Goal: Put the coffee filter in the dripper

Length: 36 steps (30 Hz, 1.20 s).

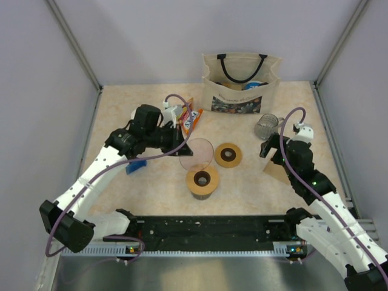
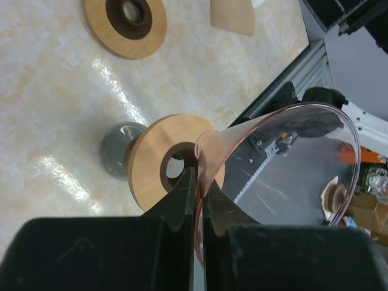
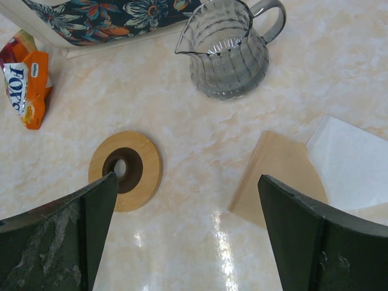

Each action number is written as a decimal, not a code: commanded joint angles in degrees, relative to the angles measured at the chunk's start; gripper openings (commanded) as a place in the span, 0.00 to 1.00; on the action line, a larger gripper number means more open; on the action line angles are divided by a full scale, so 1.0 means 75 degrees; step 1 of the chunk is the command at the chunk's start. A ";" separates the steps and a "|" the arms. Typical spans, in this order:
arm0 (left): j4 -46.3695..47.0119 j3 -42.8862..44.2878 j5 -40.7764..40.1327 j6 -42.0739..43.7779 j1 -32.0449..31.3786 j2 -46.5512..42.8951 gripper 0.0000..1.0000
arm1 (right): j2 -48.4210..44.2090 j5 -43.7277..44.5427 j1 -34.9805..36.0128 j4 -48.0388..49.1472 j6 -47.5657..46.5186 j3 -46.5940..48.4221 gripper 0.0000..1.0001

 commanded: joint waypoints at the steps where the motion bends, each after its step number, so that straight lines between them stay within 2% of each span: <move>1: -0.0144 0.0159 0.0557 0.0372 -0.0140 -0.0254 0.00 | -0.0057 0.0048 -0.0041 0.0314 -0.0116 -0.0044 0.98; 6: -0.0648 -0.0040 0.0429 0.0572 -0.0233 -0.0348 0.00 | 0.0002 0.0036 -0.0041 0.0337 -0.0105 -0.0056 0.98; 19: -0.0625 -0.0192 0.0626 0.0783 -0.0421 0.0132 0.00 | -0.0045 0.0071 -0.0029 0.0314 -0.0128 -0.0091 0.98; 24: -0.0707 -0.0181 0.0077 0.0877 -0.0550 0.0202 0.00 | -0.0080 0.0095 -0.0041 0.0291 -0.0140 -0.0102 0.98; 36: -0.0637 -0.0403 -0.0076 0.0830 -0.0620 0.0425 0.00 | -0.0127 0.0118 -0.0041 0.0279 -0.0128 -0.0114 0.98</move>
